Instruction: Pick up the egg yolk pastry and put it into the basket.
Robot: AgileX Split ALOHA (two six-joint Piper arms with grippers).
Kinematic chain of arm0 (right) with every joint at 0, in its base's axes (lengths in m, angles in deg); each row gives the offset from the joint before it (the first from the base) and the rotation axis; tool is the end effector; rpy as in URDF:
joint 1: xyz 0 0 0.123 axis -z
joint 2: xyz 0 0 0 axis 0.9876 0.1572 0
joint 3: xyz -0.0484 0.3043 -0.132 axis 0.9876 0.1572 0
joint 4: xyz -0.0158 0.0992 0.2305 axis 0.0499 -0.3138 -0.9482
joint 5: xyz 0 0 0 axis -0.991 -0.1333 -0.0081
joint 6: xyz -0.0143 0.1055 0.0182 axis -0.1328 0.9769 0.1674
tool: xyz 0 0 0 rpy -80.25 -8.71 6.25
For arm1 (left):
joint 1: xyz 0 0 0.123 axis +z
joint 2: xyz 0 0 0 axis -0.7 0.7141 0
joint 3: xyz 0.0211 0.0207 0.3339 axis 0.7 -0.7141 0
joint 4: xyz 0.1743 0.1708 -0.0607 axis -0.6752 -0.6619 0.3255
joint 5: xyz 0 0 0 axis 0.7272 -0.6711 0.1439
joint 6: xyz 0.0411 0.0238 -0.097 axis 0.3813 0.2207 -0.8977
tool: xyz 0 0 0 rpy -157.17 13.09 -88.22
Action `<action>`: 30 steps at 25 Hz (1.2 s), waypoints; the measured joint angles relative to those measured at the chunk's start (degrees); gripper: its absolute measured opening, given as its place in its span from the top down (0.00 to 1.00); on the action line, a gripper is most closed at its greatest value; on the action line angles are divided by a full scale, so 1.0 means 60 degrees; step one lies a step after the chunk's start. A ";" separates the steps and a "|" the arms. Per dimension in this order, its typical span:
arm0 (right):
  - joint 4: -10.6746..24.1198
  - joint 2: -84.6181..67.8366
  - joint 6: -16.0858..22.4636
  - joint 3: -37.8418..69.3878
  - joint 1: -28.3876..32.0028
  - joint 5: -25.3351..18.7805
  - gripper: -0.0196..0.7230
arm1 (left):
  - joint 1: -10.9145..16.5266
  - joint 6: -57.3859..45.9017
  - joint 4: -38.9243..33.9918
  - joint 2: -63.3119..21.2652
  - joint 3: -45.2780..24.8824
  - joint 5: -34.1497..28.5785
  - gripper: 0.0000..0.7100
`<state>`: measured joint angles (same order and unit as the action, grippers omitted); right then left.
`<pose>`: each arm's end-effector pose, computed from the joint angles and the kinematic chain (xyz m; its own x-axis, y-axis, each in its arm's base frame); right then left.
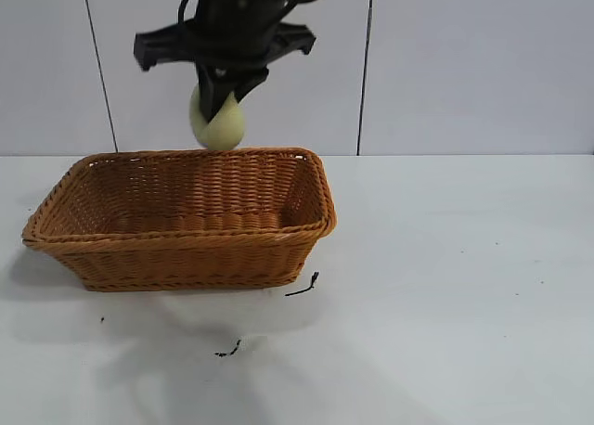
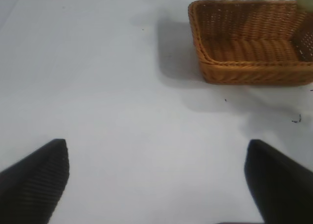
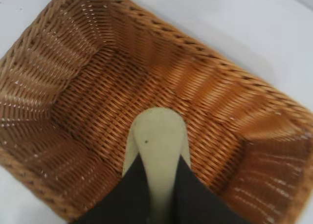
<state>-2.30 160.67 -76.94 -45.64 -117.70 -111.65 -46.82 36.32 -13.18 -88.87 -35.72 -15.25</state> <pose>0.4466 0.3350 0.2531 -0.7190 -0.4229 -0.5515 -0.5398 0.8397 0.0599 -0.0420 0.0091 0.2691 -0.4519 -0.0080 -0.8920 -0.0307 0.9995 0.0066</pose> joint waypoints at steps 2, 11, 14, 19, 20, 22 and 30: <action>0.0000 0.0433 0.0049 0.0000 0.0018 0.0315 0.93 | 0.0000 0.0000 0.0000 0.0000 0.0000 0.0000 0.02; -0.0017 0.1441 0.0069 0.0000 0.0028 0.0696 0.68 | 0.0000 0.0000 0.0000 0.0000 0.0000 0.0000 0.02; -0.0017 0.1453 0.0050 -0.0018 0.0028 0.0872 0.41 | 0.0000 0.0000 0.0000 0.0000 0.0000 0.0000 0.02; -0.0006 0.1459 0.0018 -0.0866 0.0028 0.0174 0.14 | 0.0000 0.0000 0.0000 0.0000 0.0000 0.0000 0.02; 0.0012 0.1459 0.0018 -0.1259 0.0028 -0.0213 0.13 | 0.0000 0.0000 0.0000 0.0000 0.0000 0.0000 0.02; 0.0020 0.1459 0.0005 -0.2067 0.0028 -0.1111 0.12 | 0.0000 0.0000 0.0000 0.0000 0.0000 0.0000 0.02; 0.0210 0.1412 -0.0004 -0.4310 0.0868 -0.2366 0.11 | 0.0000 0.0000 0.0000 0.0000 0.0000 0.0000 0.02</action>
<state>-1.04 169.14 -76.96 -71.49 -112.49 -125.85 -46.82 36.32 -13.18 -88.87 -35.72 -15.25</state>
